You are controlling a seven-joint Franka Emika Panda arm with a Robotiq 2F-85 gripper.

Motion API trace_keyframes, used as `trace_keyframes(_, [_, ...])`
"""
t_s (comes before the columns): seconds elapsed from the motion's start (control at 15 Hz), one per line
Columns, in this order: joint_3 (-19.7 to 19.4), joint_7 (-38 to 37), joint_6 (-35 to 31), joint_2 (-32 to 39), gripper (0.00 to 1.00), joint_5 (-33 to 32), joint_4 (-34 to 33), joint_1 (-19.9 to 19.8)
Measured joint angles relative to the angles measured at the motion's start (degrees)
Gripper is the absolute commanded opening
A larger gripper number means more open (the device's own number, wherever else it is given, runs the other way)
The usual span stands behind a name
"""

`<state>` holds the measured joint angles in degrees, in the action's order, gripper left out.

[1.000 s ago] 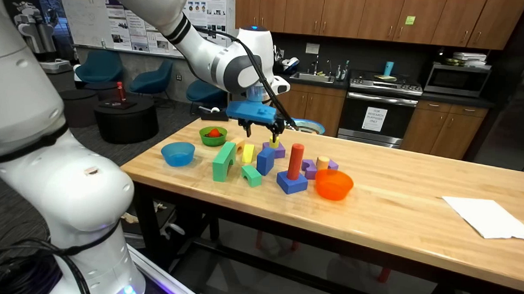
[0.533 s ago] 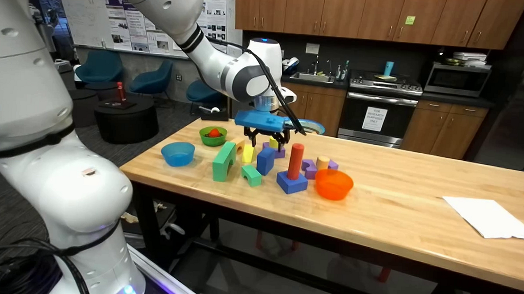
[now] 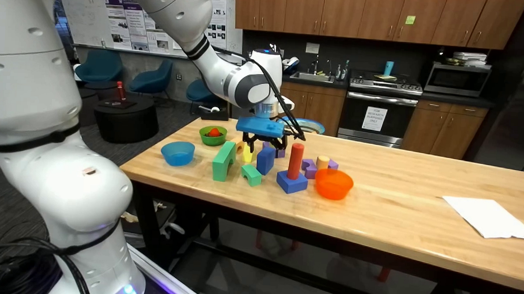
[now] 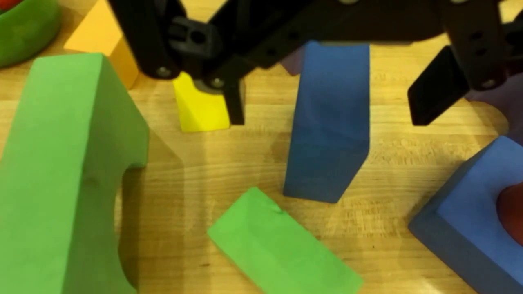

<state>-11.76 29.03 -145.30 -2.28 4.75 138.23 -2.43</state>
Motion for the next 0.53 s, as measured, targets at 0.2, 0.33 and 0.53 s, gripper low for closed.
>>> trace_keyframes(0.2, [0.5,0.0,0.0,1.1,1.0,0.0,-0.8,-0.4])
trace_keyframes(0.33, [0.8,0.0,0.0,1.6,0.85,-0.1,-1.2,-0.8])
trace_keyframes(0.53, [1.0,0.0,0.0,2.1,0.6,-0.1,-1.8,-1.3])
